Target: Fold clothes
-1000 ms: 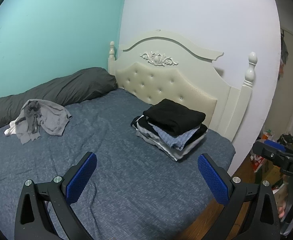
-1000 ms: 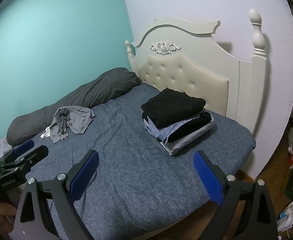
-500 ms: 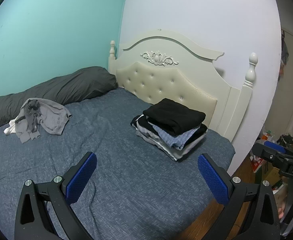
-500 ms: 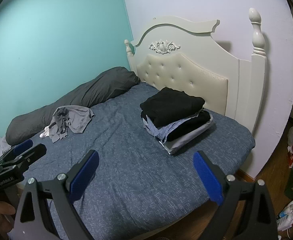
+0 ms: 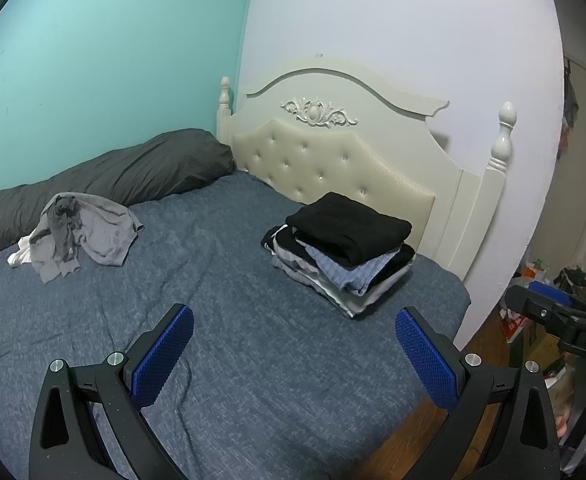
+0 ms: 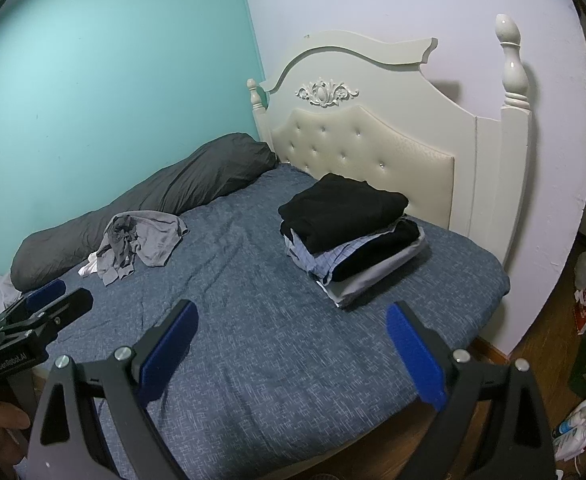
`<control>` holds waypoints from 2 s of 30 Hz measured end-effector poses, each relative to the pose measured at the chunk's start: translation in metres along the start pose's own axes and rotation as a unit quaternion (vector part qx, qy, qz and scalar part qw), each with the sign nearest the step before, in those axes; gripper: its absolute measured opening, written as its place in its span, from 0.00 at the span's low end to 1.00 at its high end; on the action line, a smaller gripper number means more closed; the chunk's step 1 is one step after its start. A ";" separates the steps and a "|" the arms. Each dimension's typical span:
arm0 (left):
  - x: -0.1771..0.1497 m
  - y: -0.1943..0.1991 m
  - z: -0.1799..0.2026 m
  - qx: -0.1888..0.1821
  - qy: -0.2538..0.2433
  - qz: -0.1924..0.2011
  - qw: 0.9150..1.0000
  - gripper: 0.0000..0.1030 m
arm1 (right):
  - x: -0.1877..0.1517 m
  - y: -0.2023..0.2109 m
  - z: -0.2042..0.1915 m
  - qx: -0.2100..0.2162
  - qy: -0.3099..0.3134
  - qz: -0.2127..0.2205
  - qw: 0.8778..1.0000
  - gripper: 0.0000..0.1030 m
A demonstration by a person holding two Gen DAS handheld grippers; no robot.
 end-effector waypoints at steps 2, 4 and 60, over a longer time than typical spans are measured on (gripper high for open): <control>0.000 0.000 0.000 0.000 0.000 -0.001 1.000 1.00 | -0.001 0.000 0.001 0.001 0.000 0.000 1.000 0.93; 0.000 0.000 0.000 0.000 0.000 0.000 1.000 1.00 | 0.000 0.000 0.001 0.001 0.000 0.000 1.000 0.93; -0.001 -0.002 0.003 0.004 -0.010 -0.001 1.000 1.00 | -0.001 -0.002 0.000 0.001 0.003 -0.001 1.000 0.93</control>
Point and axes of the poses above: each gripper's, at about its wrist camera, not at the fingertips, and y roughly against the way its jaws point, z to its right, x to its top, the point moved 6 cm from there along -y, roughly the way its jaws point, and after that the axes turned 5 degrees about -y, right-handed, at the moved point
